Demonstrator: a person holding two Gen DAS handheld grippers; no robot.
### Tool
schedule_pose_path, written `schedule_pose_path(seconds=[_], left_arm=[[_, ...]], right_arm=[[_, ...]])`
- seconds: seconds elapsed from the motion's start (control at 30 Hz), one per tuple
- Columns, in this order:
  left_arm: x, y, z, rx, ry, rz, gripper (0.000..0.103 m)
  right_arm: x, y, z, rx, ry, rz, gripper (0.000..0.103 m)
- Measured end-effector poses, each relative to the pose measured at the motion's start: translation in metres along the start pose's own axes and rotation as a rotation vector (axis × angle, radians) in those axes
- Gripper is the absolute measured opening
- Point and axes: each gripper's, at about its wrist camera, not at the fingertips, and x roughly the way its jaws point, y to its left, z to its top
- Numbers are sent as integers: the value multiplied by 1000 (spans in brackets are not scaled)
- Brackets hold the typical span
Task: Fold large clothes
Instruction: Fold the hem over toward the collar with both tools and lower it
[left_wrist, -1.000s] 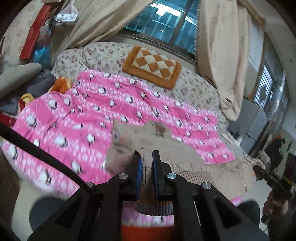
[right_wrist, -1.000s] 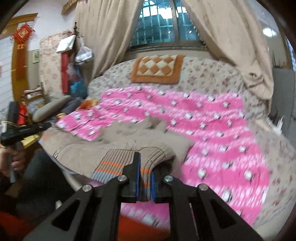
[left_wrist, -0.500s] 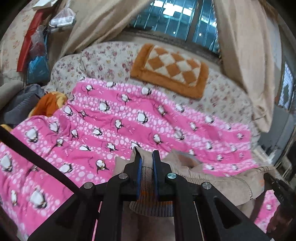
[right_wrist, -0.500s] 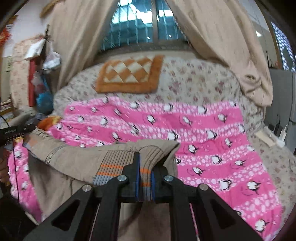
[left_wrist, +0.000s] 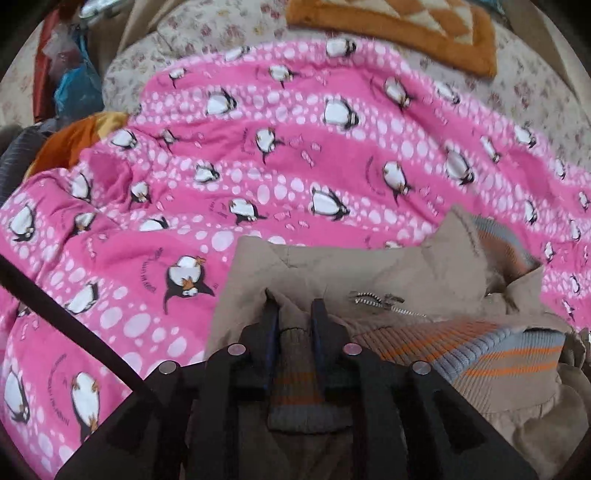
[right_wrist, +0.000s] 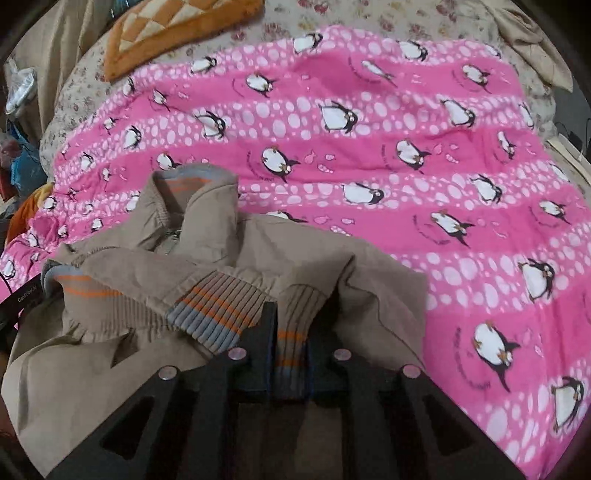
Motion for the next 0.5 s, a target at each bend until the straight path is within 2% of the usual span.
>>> schedule_pose_path(seconds=[0.1, 0.23, 0.3, 0.37, 0.43, 0.5], left_arm=[[10, 9, 4, -46, 63, -41, 2], [-2, 25, 13, -112, 92, -129, 8], [-20, 37, 18, -154, 64, -154, 11], [-41, 46, 23, -181, 16, -146, 13], [-67, 55, 23, -199, -59, -143, 13], [-92, 54, 22, -181, -131, -182, 13]], right_arm=[[4, 0, 2, 17, 17, -4, 21], [-6, -5, 2, 57, 12, 20, 30], [-23, -12, 1, 104, 2, 76, 43], [-45, -20, -6, 136, -28, 128, 48], [-68, -28, -13, 150, -77, 143, 49], [-89, -33, -19, 150, -129, 148, 49]])
